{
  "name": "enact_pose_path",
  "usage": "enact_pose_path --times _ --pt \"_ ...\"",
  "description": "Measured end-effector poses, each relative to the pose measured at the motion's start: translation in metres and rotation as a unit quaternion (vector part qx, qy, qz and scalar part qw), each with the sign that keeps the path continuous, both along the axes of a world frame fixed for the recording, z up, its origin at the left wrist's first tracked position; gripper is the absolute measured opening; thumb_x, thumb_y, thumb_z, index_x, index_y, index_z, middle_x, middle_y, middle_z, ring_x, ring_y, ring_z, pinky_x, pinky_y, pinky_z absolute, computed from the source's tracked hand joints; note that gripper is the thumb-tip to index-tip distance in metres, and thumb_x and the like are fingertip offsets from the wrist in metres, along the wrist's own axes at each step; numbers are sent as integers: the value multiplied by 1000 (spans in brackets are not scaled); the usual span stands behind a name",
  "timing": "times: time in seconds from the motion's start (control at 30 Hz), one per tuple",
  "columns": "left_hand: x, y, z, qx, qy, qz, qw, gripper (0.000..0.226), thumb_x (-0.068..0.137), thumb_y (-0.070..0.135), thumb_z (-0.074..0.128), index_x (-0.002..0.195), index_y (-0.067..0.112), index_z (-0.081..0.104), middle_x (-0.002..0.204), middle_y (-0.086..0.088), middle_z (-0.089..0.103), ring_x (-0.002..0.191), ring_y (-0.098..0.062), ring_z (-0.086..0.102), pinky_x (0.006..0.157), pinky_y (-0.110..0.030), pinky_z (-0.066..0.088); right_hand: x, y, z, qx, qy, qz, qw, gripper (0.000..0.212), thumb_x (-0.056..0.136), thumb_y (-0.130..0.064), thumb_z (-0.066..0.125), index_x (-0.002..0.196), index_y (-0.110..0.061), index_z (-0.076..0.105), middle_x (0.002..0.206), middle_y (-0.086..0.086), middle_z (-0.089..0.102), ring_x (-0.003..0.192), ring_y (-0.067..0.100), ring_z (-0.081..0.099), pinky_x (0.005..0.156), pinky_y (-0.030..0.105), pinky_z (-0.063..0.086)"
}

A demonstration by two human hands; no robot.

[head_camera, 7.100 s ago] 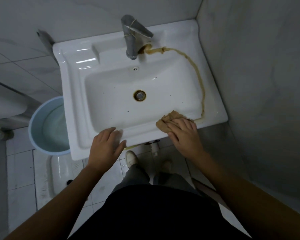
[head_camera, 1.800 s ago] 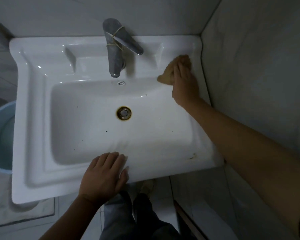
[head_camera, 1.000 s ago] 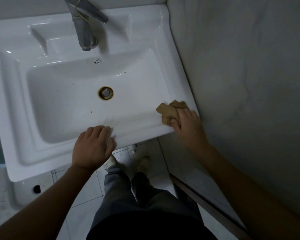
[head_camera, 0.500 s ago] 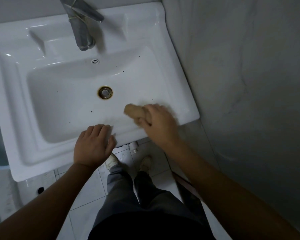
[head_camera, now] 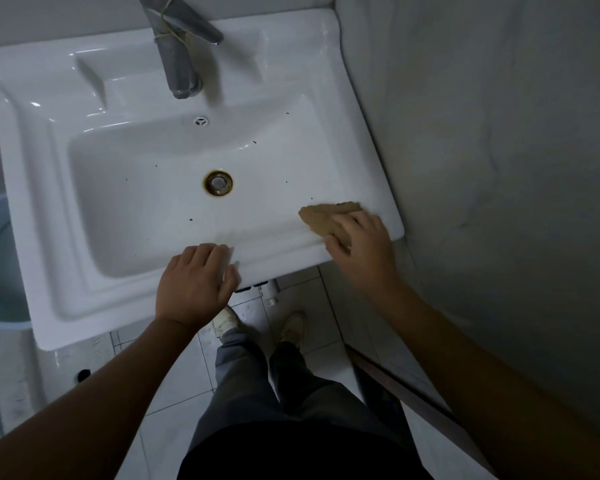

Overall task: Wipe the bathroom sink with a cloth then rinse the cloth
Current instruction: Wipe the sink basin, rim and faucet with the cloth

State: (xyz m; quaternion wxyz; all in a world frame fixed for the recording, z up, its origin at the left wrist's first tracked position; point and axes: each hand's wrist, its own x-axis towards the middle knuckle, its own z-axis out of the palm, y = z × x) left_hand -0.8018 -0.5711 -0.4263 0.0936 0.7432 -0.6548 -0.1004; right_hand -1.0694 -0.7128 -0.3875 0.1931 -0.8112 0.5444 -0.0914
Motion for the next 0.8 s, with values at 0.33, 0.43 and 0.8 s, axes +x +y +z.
enact_pose_path --times 0.33,0.43,0.8 --pt "2 0 -5 -6 -3 1 1000 39 97 40 43 117 13 61 105 -6 67 90 -27 59 73 -38 45 6 -3 4 15 30 62 997 37 100 -22 50 135 -17 61 127 7 63 116 28 55 96 44 43" --pt "2 1 -4 -4 1 -1 1000 39 97 40 42 117 12 62 105 -7 67 90 -28 59 74 -38 46 13 16 1 -14 42 89 995 41 96 -24 51 136 -20 60 121 6 63 108 29 55 88 42 42" --pt "2 -1 -4 10 9 2 1000 39 97 42 43 118 14 61 110 -5 67 96 -27 60 79 -40 47 -26 -55 2 -75 91 115 986 38 92 -13 56 129 -17 66 119 6 67 106 30 59 88 42 47"
